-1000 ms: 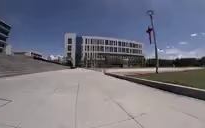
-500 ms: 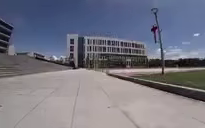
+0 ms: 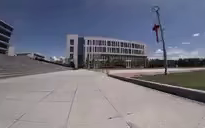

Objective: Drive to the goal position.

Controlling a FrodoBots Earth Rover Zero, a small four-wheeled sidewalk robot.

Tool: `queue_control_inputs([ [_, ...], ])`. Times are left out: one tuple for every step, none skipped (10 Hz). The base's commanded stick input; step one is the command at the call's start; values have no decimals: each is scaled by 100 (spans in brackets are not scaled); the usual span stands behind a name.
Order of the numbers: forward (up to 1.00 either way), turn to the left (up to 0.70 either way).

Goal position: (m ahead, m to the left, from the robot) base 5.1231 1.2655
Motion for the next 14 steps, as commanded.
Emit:
queue_control_inputs([
  [32, 0],
  [32, 0],
  [32, 0],
  [26, 0],
  [25, 2],
  [24, 1],
  [23, 0],
  [22, 1],
  [21, 2],
  [21, 0],
  [21, 2],
  [21, 1],
  [21, 0],
  [20, 0],
])
